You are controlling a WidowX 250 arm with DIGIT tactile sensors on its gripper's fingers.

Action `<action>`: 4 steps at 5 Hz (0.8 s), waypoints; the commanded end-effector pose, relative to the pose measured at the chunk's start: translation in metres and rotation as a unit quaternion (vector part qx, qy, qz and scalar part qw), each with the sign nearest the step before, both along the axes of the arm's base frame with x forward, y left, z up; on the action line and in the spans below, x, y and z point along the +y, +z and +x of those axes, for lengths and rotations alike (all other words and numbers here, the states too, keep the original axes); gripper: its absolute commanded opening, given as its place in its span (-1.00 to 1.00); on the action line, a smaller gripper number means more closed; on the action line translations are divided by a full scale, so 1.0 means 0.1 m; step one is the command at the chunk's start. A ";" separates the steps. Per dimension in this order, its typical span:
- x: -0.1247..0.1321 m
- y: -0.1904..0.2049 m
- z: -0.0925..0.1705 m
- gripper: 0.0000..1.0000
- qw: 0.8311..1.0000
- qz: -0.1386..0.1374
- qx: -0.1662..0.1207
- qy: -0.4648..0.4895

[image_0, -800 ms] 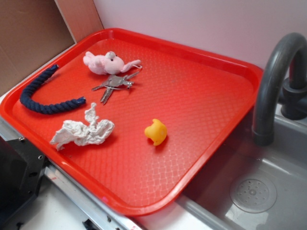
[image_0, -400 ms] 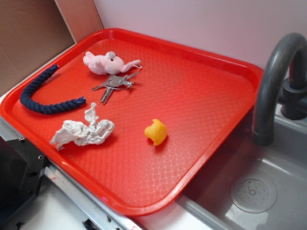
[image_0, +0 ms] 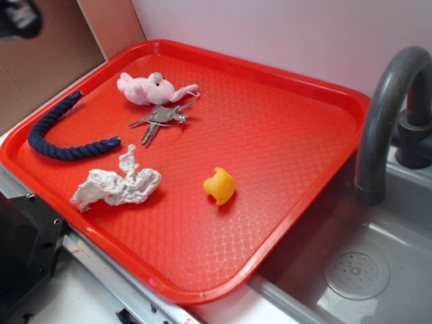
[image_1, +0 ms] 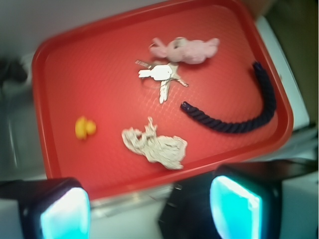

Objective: Grab the yellow duck.

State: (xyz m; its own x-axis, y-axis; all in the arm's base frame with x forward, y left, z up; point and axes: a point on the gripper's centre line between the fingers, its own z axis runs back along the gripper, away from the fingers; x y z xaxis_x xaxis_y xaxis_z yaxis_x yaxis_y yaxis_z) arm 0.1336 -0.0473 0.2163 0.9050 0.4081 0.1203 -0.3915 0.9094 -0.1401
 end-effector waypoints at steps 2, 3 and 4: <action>-0.56 -0.54 0.58 1.00 0.990 -0.052 -0.010 0.128; -0.80 -0.90 0.72 1.00 0.991 -0.026 -0.003 0.128; -0.95 -1.16 0.74 1.00 0.992 0.001 0.003 0.127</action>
